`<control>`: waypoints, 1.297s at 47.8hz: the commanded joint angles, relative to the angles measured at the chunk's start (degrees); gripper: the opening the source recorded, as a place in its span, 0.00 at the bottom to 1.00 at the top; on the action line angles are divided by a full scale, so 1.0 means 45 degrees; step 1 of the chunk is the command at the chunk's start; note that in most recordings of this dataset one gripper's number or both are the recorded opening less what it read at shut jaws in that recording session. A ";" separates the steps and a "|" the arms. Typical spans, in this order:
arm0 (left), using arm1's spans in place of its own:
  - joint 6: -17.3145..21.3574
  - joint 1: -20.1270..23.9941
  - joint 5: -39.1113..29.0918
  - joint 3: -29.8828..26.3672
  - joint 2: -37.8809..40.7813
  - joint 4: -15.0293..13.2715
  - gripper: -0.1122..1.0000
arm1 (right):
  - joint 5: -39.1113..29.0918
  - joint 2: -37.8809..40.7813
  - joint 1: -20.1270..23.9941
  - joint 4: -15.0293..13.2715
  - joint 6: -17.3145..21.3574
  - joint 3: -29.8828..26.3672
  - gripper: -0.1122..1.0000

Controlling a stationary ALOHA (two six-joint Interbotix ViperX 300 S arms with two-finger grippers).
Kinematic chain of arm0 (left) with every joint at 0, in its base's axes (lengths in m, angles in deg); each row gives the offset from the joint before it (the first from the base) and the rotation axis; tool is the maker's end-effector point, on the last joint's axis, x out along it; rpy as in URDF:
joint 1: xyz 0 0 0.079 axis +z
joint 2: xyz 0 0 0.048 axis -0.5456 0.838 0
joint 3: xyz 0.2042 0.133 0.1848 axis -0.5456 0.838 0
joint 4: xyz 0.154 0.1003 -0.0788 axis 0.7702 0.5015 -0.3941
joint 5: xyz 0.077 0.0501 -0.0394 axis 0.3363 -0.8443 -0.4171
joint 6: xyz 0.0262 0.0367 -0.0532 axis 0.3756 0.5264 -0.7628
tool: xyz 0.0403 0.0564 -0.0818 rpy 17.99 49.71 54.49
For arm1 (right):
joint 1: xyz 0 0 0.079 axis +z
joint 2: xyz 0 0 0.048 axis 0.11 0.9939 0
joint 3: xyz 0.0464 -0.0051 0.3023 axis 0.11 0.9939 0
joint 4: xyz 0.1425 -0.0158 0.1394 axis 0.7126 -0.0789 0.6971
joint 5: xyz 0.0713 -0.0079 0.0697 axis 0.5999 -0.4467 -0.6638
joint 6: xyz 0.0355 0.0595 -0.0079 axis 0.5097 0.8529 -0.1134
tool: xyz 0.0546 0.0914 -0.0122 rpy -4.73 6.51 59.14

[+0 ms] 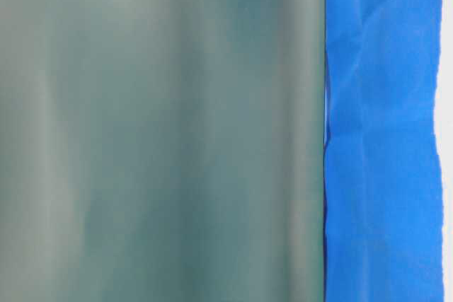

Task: Fold the yellow towel.
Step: 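Grasp the folded towel's top corners with both grippers, then lift the towel and rotate it vertical, left gripper swinging down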

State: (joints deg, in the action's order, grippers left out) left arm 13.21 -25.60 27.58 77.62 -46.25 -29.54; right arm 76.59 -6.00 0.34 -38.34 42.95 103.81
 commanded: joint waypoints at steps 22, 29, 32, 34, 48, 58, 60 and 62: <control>0.0156 -0.0293 -0.1074 -0.0820 -0.0547 0.0020 0.11 | 0.0020 -0.0195 -0.0020 -0.0117 -0.0117 -0.0332 0.13; 0.0137 -0.0273 -0.1543 -0.0957 -0.1094 0.0020 0.11 | -0.0195 -0.0859 -0.0039 -0.0156 -0.0098 -0.0371 0.12; 0.0137 -0.0293 -0.1816 -0.1055 -0.1504 0.0020 0.11 | -0.0410 -0.1309 -0.0020 -0.0195 -0.0098 -0.0410 0.13; 0.0137 -0.0293 -0.1992 -0.1113 -0.1758 0.0020 0.11 | -0.0586 -0.1660 -0.0039 -0.0254 -0.0098 -0.0430 0.13; 0.0137 -0.0293 -0.3398 -0.1465 -0.3945 0.0078 0.11 | -0.2031 -0.4414 -0.0137 -0.1016 -0.0098 -0.0742 0.13; 0.0078 -0.0293 -0.3652 -0.1328 -0.5313 0.0059 0.11 | -0.2422 -0.5605 -0.0176 -0.1719 -0.0059 -0.0957 0.13; 0.0059 -0.0312 -0.3652 -0.1270 -0.5469 0.0059 0.11 | -0.2422 -0.5703 -0.0215 -0.1758 -0.0059 -0.0957 0.13; 0.0039 -0.0352 -0.3613 -0.1211 -0.5566 0.0059 0.11 | -0.2402 -0.5742 -0.0273 -0.1777 -0.0059 -0.0957 0.13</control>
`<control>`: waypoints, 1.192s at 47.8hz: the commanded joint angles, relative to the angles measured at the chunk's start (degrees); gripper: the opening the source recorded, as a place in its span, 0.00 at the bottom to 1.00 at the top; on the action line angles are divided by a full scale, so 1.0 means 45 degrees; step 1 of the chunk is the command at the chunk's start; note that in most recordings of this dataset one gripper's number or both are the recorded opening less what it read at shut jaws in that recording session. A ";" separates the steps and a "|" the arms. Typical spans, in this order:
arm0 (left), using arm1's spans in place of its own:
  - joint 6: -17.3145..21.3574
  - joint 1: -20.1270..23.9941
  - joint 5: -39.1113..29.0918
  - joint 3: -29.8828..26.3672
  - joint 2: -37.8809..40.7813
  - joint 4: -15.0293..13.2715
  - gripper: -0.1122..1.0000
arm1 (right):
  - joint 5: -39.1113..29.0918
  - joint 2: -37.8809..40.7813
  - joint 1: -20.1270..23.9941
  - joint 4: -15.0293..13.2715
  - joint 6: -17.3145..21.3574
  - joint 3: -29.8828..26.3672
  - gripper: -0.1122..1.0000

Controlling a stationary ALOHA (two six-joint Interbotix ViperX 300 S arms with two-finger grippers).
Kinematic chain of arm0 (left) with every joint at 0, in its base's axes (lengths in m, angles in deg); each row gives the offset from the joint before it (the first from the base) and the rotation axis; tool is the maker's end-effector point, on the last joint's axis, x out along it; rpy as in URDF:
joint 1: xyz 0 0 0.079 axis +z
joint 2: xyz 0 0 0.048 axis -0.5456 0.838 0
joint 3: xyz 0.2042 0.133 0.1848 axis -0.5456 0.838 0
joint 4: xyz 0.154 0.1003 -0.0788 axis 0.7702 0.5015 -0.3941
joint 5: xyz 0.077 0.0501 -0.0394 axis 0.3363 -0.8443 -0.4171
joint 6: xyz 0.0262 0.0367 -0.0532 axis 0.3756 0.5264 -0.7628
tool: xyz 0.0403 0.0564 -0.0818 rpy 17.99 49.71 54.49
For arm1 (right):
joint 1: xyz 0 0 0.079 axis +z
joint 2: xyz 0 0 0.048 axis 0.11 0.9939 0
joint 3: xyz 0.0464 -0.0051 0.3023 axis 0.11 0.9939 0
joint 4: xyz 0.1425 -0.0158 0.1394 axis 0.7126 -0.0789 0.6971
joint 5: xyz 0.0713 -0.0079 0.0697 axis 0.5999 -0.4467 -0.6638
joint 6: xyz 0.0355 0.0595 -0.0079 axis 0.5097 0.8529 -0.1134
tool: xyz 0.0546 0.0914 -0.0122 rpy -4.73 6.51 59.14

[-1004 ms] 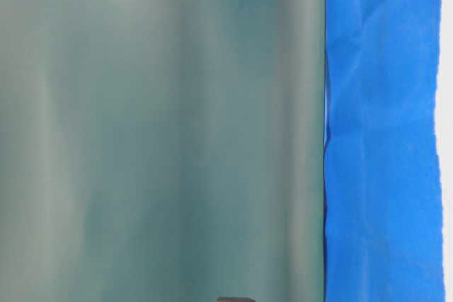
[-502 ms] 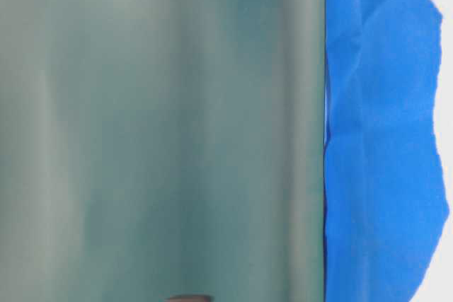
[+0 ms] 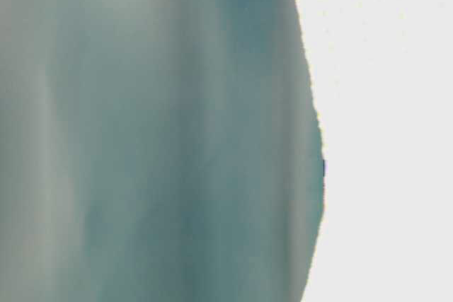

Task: Fold the yellow towel.
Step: 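Lift the towel and rotate it vertical, left gripper swinging down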

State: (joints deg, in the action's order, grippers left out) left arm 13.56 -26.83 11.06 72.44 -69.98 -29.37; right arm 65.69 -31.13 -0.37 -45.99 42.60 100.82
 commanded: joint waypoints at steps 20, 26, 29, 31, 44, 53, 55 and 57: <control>-0.0391 -0.0898 0.1719 -0.0020 0.0098 -0.0059 0.11 | 0.0762 0.1484 -0.1914 -0.0195 0.0039 -0.0938 0.13; -0.0410 -0.1660 0.2617 -0.0273 0.0645 -0.0059 0.11 | 0.1250 0.2148 -0.2910 -0.0234 0.0039 -0.1289 0.12; -0.0410 -0.1992 0.2969 -0.0488 0.0938 -0.0078 0.11 | 0.1563 0.2441 -0.3359 -0.0234 0.0039 -0.1484 0.12; -0.0410 -0.2188 0.3203 -0.0645 0.1191 -0.0117 0.11 | 0.1738 0.2676 -0.3672 -0.0254 0.0000 -0.1660 0.13; -0.0410 -0.3145 0.3750 -0.2656 0.3203 -0.0137 0.11 | 0.2148 0.3770 -0.4961 -0.0293 -0.0020 -0.2617 0.12; -0.0391 -0.3301 0.3750 -0.4121 0.4395 -0.0137 0.11 | 0.2305 0.4395 -0.5547 -0.0352 -0.0039 -0.3223 0.12; -0.0391 -0.3359 0.3750 -0.4434 0.4629 -0.0117 0.11 | 0.2324 0.4512 -0.5664 -0.0410 -0.0020 -0.3320 0.13; -0.0391 -0.3418 0.3750 -0.4746 0.4863 -0.0137 0.11 | 0.2344 0.4609 -0.5762 -0.0430 -0.0039 -0.3438 0.12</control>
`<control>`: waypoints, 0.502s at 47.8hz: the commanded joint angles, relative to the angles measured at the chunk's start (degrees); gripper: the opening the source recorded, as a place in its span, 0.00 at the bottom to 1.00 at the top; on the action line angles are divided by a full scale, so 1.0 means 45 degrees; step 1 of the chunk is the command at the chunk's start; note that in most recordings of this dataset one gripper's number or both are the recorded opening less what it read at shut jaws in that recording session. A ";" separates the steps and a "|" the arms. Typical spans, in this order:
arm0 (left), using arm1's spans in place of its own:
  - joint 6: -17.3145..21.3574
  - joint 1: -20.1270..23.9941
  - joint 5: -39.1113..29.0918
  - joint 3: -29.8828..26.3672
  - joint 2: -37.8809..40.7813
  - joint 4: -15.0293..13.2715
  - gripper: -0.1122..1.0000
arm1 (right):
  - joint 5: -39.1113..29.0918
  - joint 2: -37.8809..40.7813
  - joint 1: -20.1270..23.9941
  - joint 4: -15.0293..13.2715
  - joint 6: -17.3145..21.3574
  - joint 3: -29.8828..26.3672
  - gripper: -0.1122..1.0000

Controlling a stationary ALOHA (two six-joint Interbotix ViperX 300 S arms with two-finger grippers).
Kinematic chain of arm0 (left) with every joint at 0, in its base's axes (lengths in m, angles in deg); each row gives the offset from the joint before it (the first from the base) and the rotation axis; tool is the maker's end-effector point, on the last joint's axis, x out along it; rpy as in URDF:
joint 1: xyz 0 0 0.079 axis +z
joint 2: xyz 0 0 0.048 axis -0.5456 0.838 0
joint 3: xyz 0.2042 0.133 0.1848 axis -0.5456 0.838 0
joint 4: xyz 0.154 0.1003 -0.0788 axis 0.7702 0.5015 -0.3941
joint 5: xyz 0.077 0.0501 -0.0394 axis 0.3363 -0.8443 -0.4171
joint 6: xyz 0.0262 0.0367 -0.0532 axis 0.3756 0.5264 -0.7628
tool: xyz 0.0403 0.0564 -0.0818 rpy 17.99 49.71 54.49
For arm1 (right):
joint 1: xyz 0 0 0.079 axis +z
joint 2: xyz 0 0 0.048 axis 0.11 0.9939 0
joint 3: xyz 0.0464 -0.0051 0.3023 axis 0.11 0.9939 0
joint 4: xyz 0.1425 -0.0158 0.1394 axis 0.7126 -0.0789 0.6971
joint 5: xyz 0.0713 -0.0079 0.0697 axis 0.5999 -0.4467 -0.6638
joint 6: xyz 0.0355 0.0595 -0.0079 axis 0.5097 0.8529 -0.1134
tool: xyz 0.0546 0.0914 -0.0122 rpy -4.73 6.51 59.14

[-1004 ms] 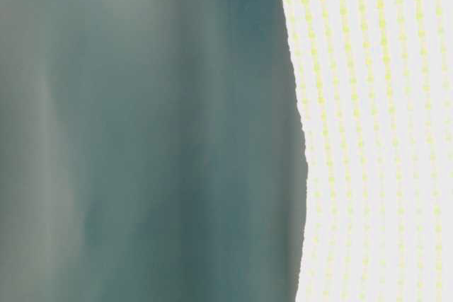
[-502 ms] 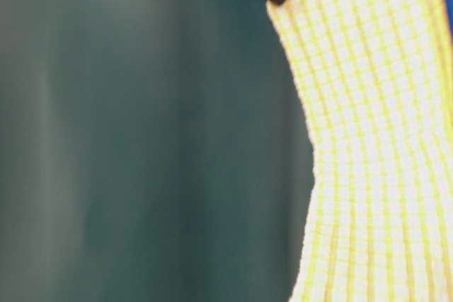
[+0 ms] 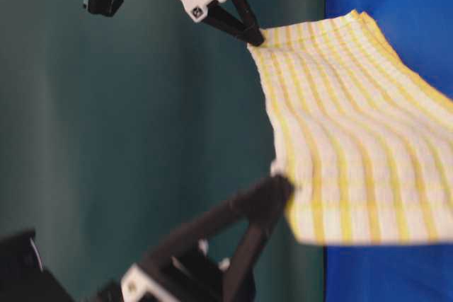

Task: Fold the yellow towel.
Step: 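Lift the towel and rotate it vertical, left gripper swinging down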

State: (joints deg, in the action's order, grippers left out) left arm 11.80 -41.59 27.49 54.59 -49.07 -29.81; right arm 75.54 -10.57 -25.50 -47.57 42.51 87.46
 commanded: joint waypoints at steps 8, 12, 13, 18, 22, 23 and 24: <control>0.0020 -0.0254 0.0078 -0.2051 0.1230 -0.0020 0.11 | 0.0195 0.0391 -0.0430 -0.0293 -0.0020 -0.0898 0.12; 0.0059 -0.0254 0.0078 -0.2617 0.1680 0.0020 0.11 | 0.0195 0.0527 -0.0488 -0.0352 -0.0020 -0.1074 0.13; 0.0059 -0.0254 0.0098 -0.2773 0.1797 0.0020 0.11 | 0.0195 0.0547 -0.0508 -0.0371 -0.0020 -0.1094 0.13; 0.0078 -0.0254 0.0098 -0.3613 0.2441 0.0020 0.11 | 0.0195 0.0625 -0.0566 -0.0488 -0.0020 -0.1211 0.12; 0.0078 -0.0254 0.0098 -0.4277 0.2949 0.0020 0.11 | 0.0254 0.0625 -0.0605 -0.0566 -0.0020 -0.1211 0.13; 0.0098 -0.0254 0.0098 -0.4434 0.3047 0.0020 0.11 | 0.0254 0.0625 -0.0605 -0.0566 -0.0020 -0.1211 0.12; 0.0098 -0.0254 0.0098 -0.4570 0.3164 0.0039 0.11 | 0.0254 0.0625 -0.0605 -0.0605 -0.0020 -0.1211 0.13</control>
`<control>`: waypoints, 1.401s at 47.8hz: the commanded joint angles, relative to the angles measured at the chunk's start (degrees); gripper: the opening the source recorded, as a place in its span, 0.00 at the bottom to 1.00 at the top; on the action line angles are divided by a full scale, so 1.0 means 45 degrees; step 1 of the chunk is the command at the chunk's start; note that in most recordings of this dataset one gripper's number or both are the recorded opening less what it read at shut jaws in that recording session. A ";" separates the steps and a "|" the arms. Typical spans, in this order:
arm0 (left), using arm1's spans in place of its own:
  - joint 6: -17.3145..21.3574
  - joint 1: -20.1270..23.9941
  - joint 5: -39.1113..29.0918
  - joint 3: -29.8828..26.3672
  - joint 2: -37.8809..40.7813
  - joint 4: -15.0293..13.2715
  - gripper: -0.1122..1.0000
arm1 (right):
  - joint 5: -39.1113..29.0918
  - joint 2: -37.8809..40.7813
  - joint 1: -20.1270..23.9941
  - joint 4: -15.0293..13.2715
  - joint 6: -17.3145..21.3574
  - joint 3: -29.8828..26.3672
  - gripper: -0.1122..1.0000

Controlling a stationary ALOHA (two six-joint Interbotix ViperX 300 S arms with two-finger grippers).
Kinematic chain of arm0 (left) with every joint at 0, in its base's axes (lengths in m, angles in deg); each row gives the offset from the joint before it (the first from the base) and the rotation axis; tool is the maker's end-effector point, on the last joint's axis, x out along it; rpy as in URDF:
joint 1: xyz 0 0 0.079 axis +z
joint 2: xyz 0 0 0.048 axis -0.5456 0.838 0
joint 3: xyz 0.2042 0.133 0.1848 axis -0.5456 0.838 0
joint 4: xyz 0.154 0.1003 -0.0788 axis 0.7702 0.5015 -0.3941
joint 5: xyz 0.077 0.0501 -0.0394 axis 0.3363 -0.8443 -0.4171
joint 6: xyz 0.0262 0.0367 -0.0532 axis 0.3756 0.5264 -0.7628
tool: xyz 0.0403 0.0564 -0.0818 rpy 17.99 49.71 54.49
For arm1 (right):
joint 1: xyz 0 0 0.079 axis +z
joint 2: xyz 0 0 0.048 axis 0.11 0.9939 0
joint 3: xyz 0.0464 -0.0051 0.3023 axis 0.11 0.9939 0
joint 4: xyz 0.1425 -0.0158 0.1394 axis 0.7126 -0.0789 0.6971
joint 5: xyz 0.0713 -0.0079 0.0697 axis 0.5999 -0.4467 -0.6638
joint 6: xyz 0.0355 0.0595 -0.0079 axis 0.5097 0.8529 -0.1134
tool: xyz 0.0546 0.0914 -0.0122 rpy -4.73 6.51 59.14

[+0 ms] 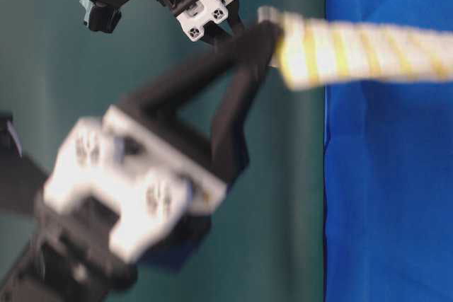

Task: Fold the yellow towel.
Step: 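Lift the towel and rotate it vertical, left gripper swinging down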

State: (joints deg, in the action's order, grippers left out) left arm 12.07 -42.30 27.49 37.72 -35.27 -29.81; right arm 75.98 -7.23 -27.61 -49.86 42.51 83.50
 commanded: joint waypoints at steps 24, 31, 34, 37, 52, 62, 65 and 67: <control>0.0117 -0.0137 0.0254 -0.2637 0.1758 0.0039 0.11 | 0.0098 -0.0117 -0.0176 -0.0371 -0.0020 -0.0293 0.13; 0.0117 -0.0176 0.0703 -0.2617 0.1992 0.0039 0.11 | 0.0078 -0.0098 -0.0156 -0.0371 -0.0039 -0.0273 0.13; 0.0137 -0.0195 0.0879 -0.2578 0.2090 0.0059 0.11 | 0.0078 -0.0059 -0.0156 -0.0371 -0.0059 -0.0293 0.12; 0.0156 -0.0195 0.1055 -0.2520 0.2148 0.0078 0.11 | 0.0078 0.0078 -0.0117 -0.0371 -0.0059 -0.0313 0.13; 0.0391 -0.0352 0.2324 -0.1191 0.2109 0.0059 0.11 | 0.0273 0.1309 0.0566 -0.0371 -0.0059 -0.0840 0.12; 0.0293 -0.0605 0.3809 0.0625 0.1426 -0.0039 0.11 | 0.0273 0.2188 0.1055 -0.0371 -0.0059 -0.1680 0.13; 0.0293 -0.0684 0.4355 0.1230 0.1191 -0.0059 0.11 | 0.0273 0.2441 0.1211 -0.0371 -0.0059 -0.1973 0.12; 0.0293 -0.0742 0.4570 0.1523 0.1074 -0.0059 0.11 | 0.0273 0.2617 0.1289 -0.0371 -0.0059 -0.2148 0.12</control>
State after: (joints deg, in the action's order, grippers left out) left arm 13.39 -44.58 45.42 42.91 -27.18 -29.98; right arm 76.59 4.37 -22.16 -51.44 42.34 76.38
